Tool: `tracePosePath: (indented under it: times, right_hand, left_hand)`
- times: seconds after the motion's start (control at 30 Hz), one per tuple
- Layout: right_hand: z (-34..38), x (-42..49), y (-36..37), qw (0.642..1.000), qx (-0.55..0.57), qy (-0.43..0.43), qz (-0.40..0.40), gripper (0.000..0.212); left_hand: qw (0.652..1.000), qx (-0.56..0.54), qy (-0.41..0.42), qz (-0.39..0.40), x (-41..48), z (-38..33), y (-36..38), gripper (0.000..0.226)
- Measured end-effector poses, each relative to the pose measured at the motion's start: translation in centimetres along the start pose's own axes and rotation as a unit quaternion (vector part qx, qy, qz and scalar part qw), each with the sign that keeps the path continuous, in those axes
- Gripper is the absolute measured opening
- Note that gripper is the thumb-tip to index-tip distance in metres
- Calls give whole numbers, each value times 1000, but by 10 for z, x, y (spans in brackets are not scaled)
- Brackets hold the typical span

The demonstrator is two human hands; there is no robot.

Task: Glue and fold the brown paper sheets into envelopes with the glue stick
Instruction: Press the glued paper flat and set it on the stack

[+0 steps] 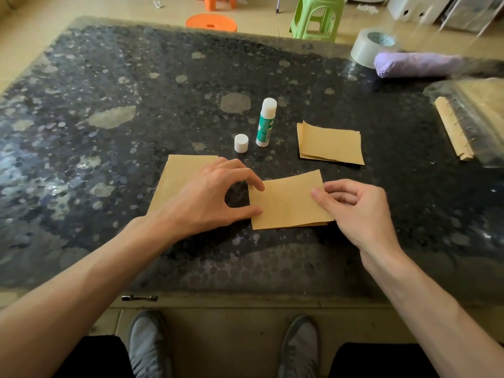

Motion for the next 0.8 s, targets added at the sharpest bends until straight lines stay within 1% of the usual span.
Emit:
tracePosePath:
  times: [0.43,0.53,0.6,0.67,0.73,0.8]
  right_hand:
    - [-1,0,-1,1000,-16,-26,-9,19]
    - [-4,0,-3,994,-76,-65,-42,23]
    - [-7,-1,-3,981,-142,-106,-73,31]
    - [-10,-1,-4,972,-172,-131,-91,36]
    - [-11,-1,-4,967,-186,-153,-88,35]
    - [-11,-2,0,959,-207,-180,-68,32]
  left_hand:
    - [999,27,2,27,0,3,0,38]
    - [999,33,-1,31,1,2,0,38]
    - [999,33,0,32,1,2,-1,39]
    - [999,32,-2,33,1,2,-1,39]
    - [999,34,-2,33,2,1,-2,40]
    - [999,36,-1,36,2,1,-2,43]
Point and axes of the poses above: each hand's wrist, its own x-axis towards the middle knuckle, its own y-axis out of the palm, z = x × y, the point moved 1 cm from there along x, towards the middle knuckle, and after that the axes turned 7 degrees about y, right-handed, at the moved point
